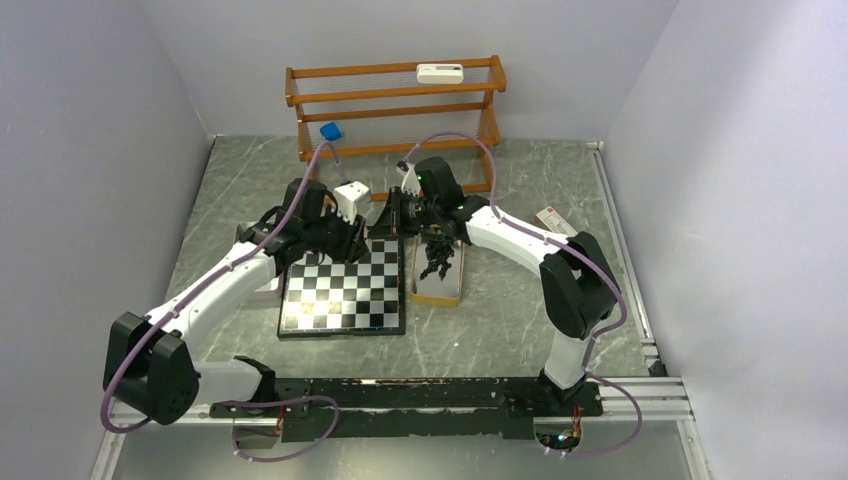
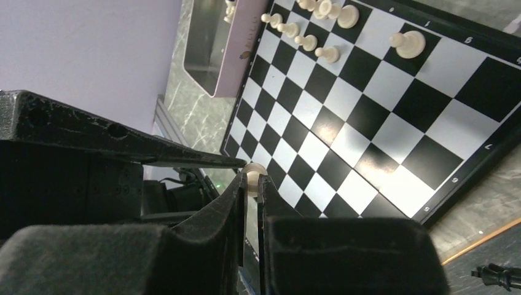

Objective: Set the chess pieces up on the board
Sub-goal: Place the chess piece on the chessboard.

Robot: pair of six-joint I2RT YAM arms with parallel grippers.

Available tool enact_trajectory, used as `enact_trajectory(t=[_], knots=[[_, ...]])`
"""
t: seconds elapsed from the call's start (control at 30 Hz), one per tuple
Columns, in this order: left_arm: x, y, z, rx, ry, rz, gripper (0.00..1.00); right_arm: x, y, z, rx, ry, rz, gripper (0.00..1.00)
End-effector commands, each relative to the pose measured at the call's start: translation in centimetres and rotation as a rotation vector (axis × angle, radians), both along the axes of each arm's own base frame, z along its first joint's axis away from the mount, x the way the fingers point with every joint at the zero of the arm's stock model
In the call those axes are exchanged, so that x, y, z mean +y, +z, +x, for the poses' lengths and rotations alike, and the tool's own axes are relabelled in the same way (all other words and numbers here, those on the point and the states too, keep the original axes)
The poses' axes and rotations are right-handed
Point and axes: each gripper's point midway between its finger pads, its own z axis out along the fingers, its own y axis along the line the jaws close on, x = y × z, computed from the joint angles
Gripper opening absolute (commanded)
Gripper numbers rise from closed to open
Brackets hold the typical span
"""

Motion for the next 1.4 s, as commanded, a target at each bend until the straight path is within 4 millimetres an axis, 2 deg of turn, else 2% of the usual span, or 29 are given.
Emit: enact_trajectory(t=[0.0, 0.13, 0.27, 0.33, 0.47, 0.57, 0.73, 0.97, 1.13, 1.37], knots=[[-0.4, 1.4, 0.8, -0.026, 0.013, -0.013, 0.43, -0.1, 0.5, 2.2, -0.07, -0.047, -0.003, 0.0], [0.7, 1.5, 1.5, -0.024, 0.112, 0.014, 0.49, -0.3, 0.8, 3.7, -0.132, -0.084, -0.047, 0.0], [4.0, 1.9, 3.3, -0.039, 0.369, 0.051, 0.69, -0.8, 1.4, 5.5, -0.202, -0.134, -0.084, 0.0], [5.4, 2.5, 3.8, -0.031, 0.451, 0.033, 0.89, -0.8, 1.6, 6.2, -0.233, -0.148, -0.115, 0.0], [8.9, 4.4, 4.8, -0.049, 0.589, -0.056, 0.96, -1.0, 1.9, 7.8, -0.288, -0.178, -0.189, 0.0], [10.8, 6.1, 4.5, -0.117, 0.657, -0.062, 0.98, -0.8, 2.1, 8.6, -0.335, -0.198, -0.246, 0.0], [14.0, 8.5, 2.6, -0.249, 0.774, -0.05, 0.98, 0.5, 2.0, 9.3, -0.425, -0.199, -0.347, 0.0], [17.4, 11.8, -0.9, -0.394, 0.888, -0.067, 0.98, 3.4, 0.4, 8.5, -0.558, -0.162, -0.503, 0.0], [18.5, 13.8, -2.7, -0.485, 0.92, -0.114, 0.98, 5.1, -1.1, 8.1, -0.613, -0.135, -0.579, 0.0], [18.6, 13.9, -2.8, -0.501, 0.914, -0.122, 0.98, 5.9, -3.7, 8.3, -0.625, -0.129, -0.663, 0.0]])
